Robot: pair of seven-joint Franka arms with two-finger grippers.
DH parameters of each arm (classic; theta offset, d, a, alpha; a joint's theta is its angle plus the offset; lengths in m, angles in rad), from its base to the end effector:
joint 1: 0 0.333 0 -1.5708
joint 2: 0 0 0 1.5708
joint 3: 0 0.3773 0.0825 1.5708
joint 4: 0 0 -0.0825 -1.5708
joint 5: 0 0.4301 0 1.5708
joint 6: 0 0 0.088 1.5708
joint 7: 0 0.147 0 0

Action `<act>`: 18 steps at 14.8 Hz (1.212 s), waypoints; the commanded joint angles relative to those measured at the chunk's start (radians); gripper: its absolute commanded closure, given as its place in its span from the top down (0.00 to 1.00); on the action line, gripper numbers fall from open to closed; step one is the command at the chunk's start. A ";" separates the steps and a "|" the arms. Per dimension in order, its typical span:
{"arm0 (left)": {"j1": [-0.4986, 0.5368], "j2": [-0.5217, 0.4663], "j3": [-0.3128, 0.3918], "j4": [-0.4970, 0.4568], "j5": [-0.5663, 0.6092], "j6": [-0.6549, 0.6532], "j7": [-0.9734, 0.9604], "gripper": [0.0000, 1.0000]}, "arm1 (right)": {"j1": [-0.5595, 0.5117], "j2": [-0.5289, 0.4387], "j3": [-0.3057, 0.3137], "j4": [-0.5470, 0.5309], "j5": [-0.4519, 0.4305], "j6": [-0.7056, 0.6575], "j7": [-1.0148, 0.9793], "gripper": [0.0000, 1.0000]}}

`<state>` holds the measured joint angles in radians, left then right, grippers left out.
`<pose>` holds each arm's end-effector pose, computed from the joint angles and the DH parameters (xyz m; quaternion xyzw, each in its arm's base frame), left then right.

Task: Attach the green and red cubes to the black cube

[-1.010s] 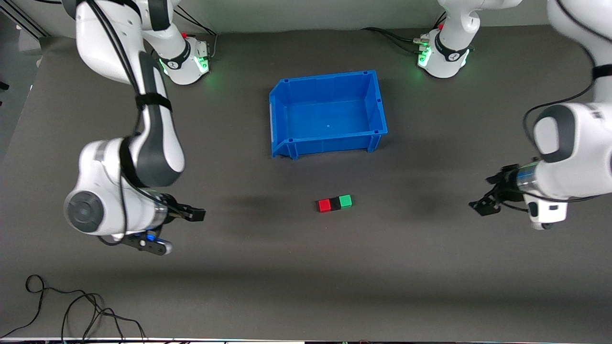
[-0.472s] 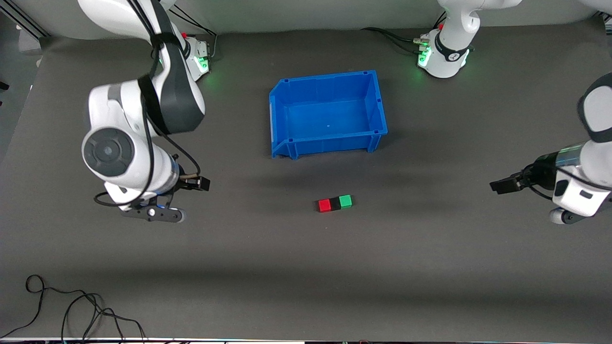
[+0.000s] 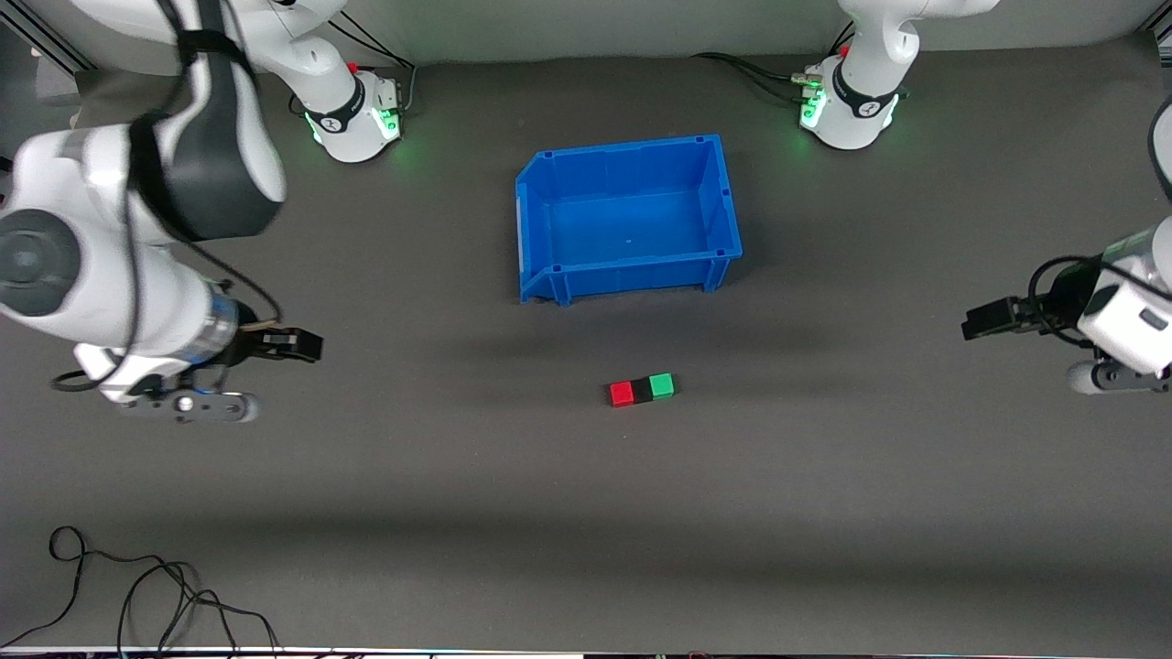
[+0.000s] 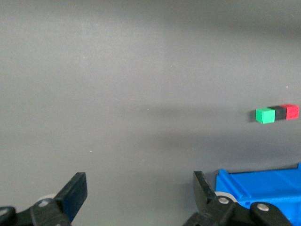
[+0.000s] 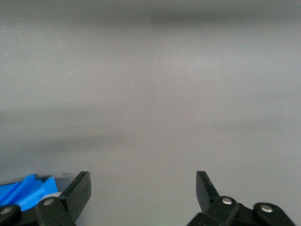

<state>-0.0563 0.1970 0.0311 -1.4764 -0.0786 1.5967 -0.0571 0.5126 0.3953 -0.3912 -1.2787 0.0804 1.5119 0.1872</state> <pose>0.6670 -0.0300 0.5720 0.9984 0.0183 -0.0397 0.0346 0.7010 0.1493 0.5438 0.9969 -0.0244 -0.0606 0.0441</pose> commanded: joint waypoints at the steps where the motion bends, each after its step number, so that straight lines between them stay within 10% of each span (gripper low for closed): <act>1: -0.016 -0.088 0.001 -0.082 0.046 0.014 0.042 1.00 | -0.047 -0.114 0.078 -0.105 -0.022 0.011 -0.022 0.99; 7: -0.017 -0.154 -0.010 -0.140 0.048 0.048 0.043 1.00 | -0.485 -0.234 0.426 -0.198 -0.036 0.042 -0.023 1.00; 10: -0.016 -0.154 -0.019 -0.145 0.048 0.046 0.042 1.00 | -0.497 -0.352 0.428 -0.356 -0.117 0.172 -0.096 1.00; 18: -0.016 -0.148 -0.019 -0.142 0.099 0.032 0.043 1.00 | -0.500 -0.328 0.419 -0.309 -0.102 0.160 -0.130 1.00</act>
<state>-0.0632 0.0760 0.0096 -1.5905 -0.0040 1.6232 -0.0257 0.0132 0.0819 0.0295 -1.5892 -0.0107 1.6726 0.0780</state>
